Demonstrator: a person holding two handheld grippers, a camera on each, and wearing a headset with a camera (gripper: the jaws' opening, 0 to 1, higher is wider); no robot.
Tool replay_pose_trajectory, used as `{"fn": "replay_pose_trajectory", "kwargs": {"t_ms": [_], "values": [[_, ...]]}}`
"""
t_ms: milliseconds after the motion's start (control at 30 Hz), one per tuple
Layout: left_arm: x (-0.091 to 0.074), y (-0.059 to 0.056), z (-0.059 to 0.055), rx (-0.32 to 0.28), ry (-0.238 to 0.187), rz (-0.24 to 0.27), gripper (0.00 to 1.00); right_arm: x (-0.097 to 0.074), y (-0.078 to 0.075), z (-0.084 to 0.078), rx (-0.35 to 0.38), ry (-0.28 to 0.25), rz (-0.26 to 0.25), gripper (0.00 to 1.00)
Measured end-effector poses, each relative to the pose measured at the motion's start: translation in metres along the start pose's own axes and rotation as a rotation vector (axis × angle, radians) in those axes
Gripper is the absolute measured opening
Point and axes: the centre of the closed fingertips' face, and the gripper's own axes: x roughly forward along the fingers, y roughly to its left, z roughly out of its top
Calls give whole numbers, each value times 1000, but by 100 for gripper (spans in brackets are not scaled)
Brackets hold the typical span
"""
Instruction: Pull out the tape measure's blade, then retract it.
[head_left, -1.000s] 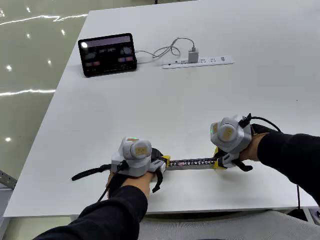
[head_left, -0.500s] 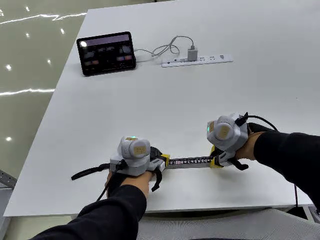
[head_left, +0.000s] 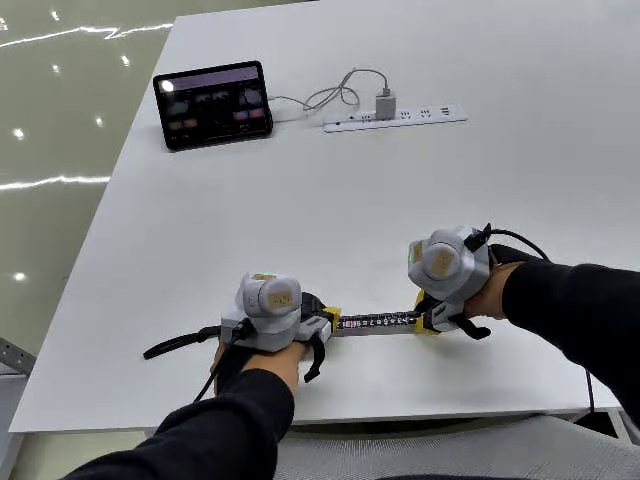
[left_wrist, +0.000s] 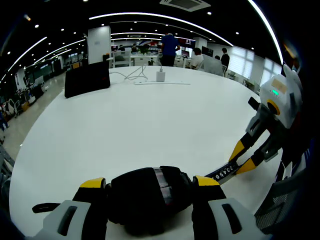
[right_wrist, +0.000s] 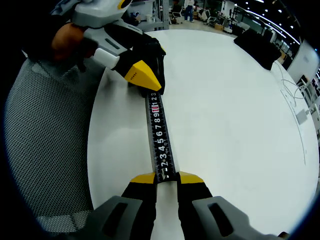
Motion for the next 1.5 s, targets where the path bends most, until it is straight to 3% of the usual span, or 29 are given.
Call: {"fn": "replay_pose_trajectory", "kwargs": {"t_ms": [1500], "values": [[-1,0,0,0,-4,-1,65,9,4,20,-28,-47,19,10]]}}
